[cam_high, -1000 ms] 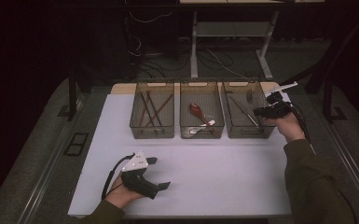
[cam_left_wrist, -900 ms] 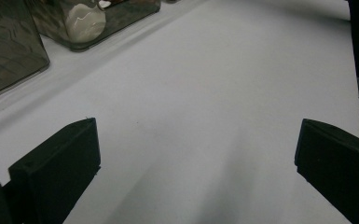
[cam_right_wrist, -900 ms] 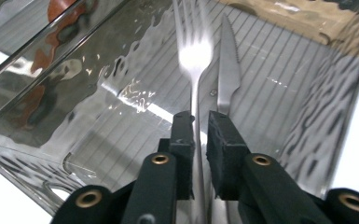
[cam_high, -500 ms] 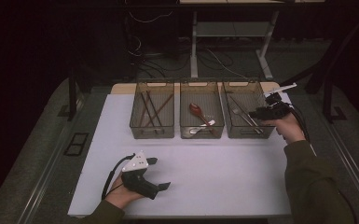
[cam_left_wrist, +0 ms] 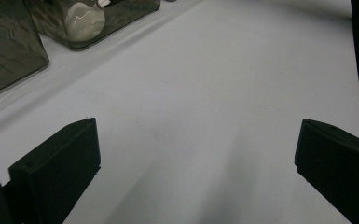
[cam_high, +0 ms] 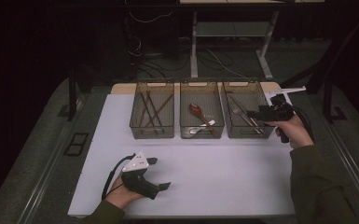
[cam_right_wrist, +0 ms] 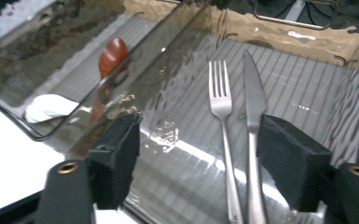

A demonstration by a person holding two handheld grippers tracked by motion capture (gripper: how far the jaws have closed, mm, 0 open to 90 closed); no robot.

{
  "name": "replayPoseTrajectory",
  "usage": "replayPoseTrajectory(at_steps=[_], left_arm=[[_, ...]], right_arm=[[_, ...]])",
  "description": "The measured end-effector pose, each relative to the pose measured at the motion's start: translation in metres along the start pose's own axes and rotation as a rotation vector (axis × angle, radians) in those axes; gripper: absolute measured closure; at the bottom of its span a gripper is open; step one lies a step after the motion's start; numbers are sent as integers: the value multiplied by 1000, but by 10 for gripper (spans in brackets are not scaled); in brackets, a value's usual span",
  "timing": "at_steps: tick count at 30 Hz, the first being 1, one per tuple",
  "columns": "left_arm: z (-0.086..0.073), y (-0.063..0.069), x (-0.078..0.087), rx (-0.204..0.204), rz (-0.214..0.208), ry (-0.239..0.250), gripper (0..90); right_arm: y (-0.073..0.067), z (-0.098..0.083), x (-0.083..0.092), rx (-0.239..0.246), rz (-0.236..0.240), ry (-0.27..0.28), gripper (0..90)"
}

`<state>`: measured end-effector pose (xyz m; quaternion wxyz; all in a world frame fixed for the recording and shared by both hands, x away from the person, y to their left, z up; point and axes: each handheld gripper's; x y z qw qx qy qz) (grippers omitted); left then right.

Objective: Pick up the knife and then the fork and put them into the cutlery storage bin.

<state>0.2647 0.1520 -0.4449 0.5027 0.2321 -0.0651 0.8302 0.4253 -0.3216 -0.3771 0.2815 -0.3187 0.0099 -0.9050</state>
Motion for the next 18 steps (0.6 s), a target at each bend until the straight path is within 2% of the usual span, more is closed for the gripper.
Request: replayPoseTrajectory(at_steps=[4, 8, 18], left_arm=[[0, -1, 0, 0, 1, -1, 0], [0, -1, 0, -2, 1, -3, 0], [0, -2, 0, 0, 3, -2, 0]], right_arm=[[-6, -2, 6, 19, 12, 25, 238], [-14, -6, 13, 40, 53, 63, 210], [-40, -24, 26, 119, 116, 72, 192]])
Point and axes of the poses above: each handheld gripper's, and its own axes: x roughly backward along the jaws, z roughly out of its top, y roughly to its right, and after that the axes turned 4 degrees about y, right-handed
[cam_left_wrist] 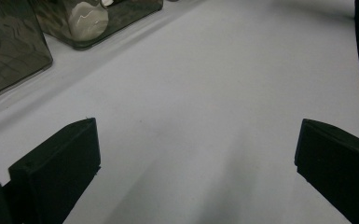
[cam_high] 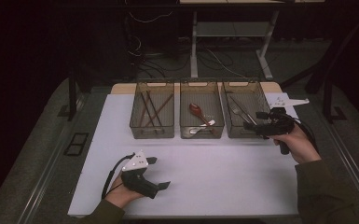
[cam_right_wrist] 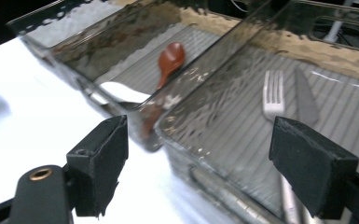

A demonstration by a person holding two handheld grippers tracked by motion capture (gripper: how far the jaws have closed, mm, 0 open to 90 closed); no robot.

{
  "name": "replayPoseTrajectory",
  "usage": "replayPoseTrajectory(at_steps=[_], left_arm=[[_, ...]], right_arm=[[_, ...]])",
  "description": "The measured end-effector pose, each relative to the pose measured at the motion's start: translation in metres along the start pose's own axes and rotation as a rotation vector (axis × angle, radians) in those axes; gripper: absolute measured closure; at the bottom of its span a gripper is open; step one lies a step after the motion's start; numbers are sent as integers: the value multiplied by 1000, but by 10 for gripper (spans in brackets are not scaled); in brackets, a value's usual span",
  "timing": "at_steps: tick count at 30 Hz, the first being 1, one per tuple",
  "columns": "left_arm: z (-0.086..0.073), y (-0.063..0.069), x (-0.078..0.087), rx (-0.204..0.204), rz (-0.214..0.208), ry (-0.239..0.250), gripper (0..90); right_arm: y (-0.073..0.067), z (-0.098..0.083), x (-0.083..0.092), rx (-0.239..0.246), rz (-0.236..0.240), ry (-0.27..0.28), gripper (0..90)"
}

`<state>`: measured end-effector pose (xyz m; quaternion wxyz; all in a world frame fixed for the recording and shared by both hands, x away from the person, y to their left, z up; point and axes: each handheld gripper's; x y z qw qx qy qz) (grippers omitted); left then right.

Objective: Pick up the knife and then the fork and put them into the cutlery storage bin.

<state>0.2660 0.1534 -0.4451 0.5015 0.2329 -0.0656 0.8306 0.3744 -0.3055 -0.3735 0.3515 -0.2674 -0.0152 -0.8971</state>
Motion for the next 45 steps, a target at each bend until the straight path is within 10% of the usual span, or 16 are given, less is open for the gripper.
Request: replayPoseTrajectory(at_steps=[45], left_arm=[[-1, 2, 4, 1, 1, -5, 0]], right_arm=[[-64, -112, 30, 7, 124, 59, 186]])
Point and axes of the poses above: each handheld gripper's, and its own axes: x roughly backward along the jaws, z roughly out of its top, y roughly to its right, and after that the axes turned 4 degrees about y, right-handed
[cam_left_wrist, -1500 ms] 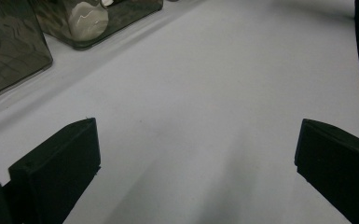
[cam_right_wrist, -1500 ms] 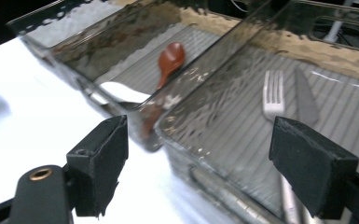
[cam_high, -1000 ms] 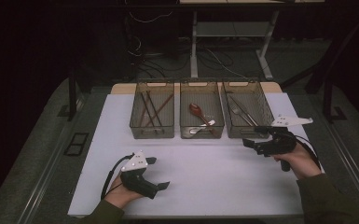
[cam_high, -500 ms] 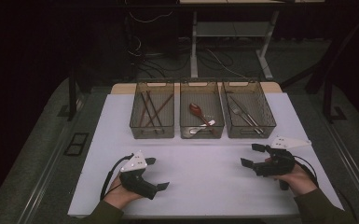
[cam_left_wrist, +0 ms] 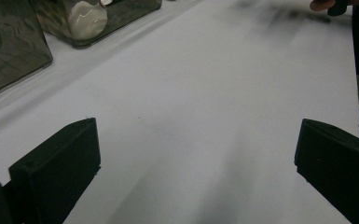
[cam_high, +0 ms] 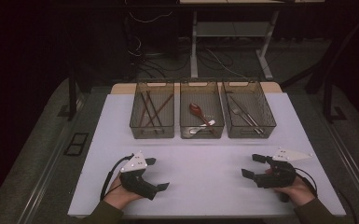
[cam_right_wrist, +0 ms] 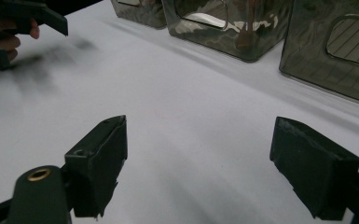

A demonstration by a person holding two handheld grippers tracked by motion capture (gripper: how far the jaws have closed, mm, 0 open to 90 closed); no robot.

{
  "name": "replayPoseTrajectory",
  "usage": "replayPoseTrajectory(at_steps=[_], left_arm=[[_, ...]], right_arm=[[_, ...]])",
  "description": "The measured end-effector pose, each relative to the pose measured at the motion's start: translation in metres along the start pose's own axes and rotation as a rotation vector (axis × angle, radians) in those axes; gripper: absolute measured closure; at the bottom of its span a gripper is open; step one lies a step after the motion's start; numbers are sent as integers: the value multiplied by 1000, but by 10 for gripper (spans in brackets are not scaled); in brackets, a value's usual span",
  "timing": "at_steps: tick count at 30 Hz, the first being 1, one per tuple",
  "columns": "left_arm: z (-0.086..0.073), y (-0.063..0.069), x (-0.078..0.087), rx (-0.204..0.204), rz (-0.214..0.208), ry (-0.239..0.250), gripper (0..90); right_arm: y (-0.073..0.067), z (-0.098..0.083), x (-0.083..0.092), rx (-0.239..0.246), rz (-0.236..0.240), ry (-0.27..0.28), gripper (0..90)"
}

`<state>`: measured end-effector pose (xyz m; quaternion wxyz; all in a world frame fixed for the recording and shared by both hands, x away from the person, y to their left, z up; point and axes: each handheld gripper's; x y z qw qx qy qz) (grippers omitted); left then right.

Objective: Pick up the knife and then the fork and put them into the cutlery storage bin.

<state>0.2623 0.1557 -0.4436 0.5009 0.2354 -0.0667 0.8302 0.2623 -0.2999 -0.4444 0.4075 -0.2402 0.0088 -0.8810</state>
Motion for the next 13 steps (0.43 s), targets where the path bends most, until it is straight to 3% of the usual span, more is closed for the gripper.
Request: replayPoseTrajectory(at_steps=[13], left_arm=[[0, -1, -1, -1, -1, -10, 0]], right_arm=[[0, -1, 1, 19, 1, -11, 185]])
Point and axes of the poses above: each handheld gripper's, and its own axes: x roughly backward along the jaws, z roughly out of its top, y roughly to its right, and after that the axes turned 4 degrees about y, right-handed
